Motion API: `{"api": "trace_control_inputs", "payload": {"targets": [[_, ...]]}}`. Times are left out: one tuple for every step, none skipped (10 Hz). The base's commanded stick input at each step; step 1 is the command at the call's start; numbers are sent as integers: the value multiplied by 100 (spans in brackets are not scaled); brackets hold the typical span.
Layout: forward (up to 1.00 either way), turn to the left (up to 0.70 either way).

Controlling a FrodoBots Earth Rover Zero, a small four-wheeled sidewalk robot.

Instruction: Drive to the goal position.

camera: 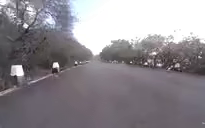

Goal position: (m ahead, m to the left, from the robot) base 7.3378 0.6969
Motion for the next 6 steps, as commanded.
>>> {"api": "trace_control_inputs", "payload": {"targets": [[68,0],[68,0],[68,0],[68,0],[68,0],[68,0]]}}
